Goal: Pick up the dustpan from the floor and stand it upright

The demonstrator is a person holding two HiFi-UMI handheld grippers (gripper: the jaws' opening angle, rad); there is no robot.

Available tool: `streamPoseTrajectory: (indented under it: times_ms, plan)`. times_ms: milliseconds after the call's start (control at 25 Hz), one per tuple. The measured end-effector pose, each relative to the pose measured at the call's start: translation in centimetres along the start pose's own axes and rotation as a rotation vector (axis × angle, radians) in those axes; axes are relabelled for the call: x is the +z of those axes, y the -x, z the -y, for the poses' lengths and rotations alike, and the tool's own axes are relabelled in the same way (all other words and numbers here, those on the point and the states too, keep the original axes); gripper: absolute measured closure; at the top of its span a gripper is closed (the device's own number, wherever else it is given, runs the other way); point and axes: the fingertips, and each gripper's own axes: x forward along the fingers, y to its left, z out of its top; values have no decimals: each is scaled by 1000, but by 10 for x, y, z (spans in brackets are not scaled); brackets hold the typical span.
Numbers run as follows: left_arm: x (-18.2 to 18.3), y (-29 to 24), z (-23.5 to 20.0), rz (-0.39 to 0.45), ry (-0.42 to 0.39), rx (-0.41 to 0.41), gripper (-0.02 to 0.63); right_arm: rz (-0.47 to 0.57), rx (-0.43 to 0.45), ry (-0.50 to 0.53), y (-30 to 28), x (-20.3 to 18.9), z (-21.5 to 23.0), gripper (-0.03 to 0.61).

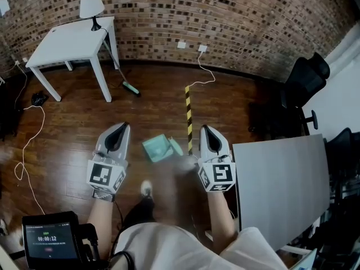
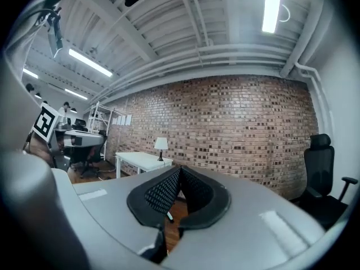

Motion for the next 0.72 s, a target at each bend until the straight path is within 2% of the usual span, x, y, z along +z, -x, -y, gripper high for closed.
streamPoseTrajectory:
  times_ms: [160,280,520,720]
  plan:
    - [17,63,58,14,-38,11,612,63,70,14,84,11,-21,565]
    - [22,124,104,8,-33,43,612,72,94,32,159,16,-31,565]
    - [38,219,183,-34,-34,64,612,32,48,15,286,19,-18,565]
    - [63,261,203,-32,-30,66,612,17,16,-16,341,25,-23,565]
